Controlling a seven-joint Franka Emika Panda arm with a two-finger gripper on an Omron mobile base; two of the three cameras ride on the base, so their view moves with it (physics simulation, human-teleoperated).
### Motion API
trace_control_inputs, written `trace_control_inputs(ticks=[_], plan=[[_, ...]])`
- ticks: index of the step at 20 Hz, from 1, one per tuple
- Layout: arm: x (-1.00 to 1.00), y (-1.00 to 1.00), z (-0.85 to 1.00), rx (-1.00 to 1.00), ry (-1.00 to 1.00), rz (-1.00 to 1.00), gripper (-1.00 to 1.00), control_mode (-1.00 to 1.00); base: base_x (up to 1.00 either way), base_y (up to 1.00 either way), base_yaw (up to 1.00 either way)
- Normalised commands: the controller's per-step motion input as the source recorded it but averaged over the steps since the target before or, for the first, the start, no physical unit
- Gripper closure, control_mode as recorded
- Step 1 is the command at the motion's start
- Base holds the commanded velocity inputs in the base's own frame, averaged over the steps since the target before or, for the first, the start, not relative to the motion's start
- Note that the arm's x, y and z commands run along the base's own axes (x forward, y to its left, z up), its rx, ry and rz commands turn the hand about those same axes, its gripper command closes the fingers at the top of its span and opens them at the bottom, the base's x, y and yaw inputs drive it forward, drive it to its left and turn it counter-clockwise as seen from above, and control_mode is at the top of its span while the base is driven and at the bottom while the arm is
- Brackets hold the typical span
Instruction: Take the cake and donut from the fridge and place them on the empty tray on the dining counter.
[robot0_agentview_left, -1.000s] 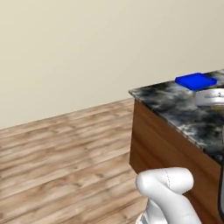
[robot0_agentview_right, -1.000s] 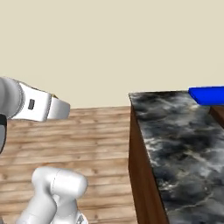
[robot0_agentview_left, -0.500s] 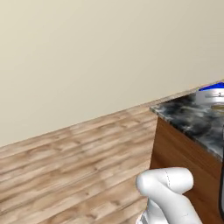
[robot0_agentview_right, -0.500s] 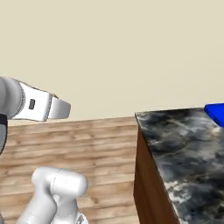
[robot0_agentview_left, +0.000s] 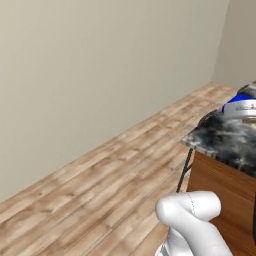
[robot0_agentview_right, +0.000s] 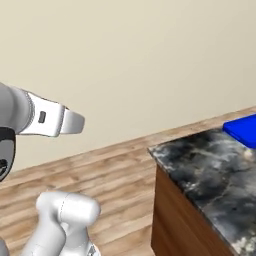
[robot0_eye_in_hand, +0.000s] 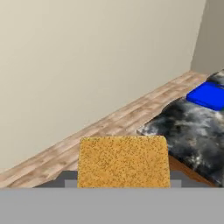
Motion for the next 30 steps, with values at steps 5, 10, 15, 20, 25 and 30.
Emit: trace_control_inputs(ticks=[5,10,15,20,25,30], plan=[[0.00,0.00,0.00,0.00,0.00,0.00,1.00,1.00,0.99,0.89,-0.71],[0.00,0.00,0.00,0.00,0.00,0.00,1.00,1.00,0.90,1.00,-0.63],[0.00,0.00,0.00,0.00,0.00,0.00,1.00,1.00,0.78,1.00,-0.54],[0.00,0.00,0.00,0.00,0.00,0.00,1.00,1.00,0.90,0.98,-0.62],[0.00,0.00,0.00,0.00,0.00,0.00,1.00,1.00,0.99,0.88,-0.67],[0.00,0.00,0.00,0.00,0.00,0.00,1.00,1.00,1.00,0.96,-0.63]])
